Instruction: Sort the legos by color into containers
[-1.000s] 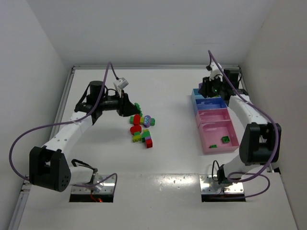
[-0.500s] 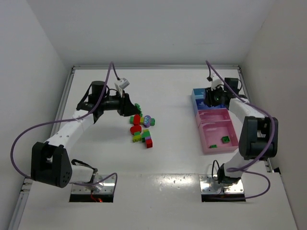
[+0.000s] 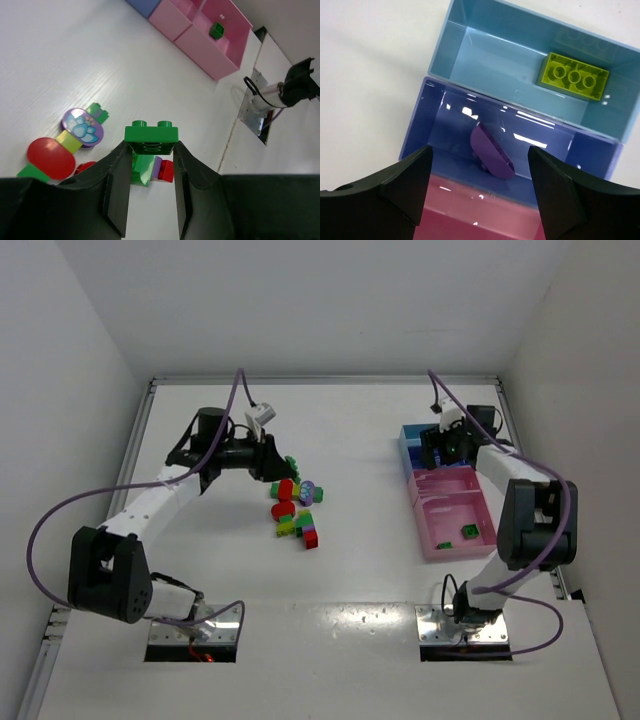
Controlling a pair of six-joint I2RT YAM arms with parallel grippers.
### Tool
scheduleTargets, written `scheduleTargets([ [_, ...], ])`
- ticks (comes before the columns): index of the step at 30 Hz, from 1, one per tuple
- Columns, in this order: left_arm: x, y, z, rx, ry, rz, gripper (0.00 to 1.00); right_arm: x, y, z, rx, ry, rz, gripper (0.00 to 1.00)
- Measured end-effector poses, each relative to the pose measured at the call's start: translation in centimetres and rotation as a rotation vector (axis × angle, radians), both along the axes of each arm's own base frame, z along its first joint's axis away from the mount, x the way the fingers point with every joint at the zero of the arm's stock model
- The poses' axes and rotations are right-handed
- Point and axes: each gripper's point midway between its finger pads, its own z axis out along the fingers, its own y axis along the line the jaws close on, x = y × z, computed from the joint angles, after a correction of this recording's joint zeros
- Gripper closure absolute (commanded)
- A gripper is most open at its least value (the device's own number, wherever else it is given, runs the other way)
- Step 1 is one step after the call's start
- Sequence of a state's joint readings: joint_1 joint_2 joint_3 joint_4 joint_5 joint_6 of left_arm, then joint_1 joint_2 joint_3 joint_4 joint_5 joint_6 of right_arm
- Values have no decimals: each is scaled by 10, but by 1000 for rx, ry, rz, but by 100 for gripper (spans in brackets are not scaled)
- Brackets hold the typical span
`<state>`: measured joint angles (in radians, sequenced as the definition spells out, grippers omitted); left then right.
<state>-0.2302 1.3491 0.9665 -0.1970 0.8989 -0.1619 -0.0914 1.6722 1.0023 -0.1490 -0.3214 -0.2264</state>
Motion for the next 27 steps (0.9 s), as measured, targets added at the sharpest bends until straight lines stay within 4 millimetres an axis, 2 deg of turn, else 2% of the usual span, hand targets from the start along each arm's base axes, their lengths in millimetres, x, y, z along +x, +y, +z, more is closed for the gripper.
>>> scheduleTargets([
  [2,-5,-10,-2,5,6,-28,100,-3,0,8,14,-11,-14,22],
  [4,-15,-28,-5,10,13,-84,100,-6,-4,30,42,-50,-46,20],
  [6,-26,-52,-8,23,14,-146,100,-8,-12,64,64,-126,-93,17],
  [8,-42,-84,-11,39,10,-230,100,-12,-24,109,69,-235,-144,10],
  [11,-69,-131,-17,63,5,-351,100,-30,-50,171,39,-396,-253,3],
  [12,-75,-147,-18,69,1,-386,100,-38,-59,187,27,-441,-295,0],
  [14,-81,-174,-21,74,2,-435,100,-56,-79,204,1,-491,-390,0],
  [16,-76,-202,-24,67,9,-462,100,-79,-99,206,-21,-497,-503,0],
  [20,-53,-246,-29,41,25,-465,100,-115,-125,192,-46,-446,-679,0],
  [24,-33,-293,-25,-12,9,-476,100,-141,-130,177,-39,-399,-769,0],
  [27,-33,-323,-24,-47,8,-502,100,-152,-130,172,-27,-378,-806,0],
])
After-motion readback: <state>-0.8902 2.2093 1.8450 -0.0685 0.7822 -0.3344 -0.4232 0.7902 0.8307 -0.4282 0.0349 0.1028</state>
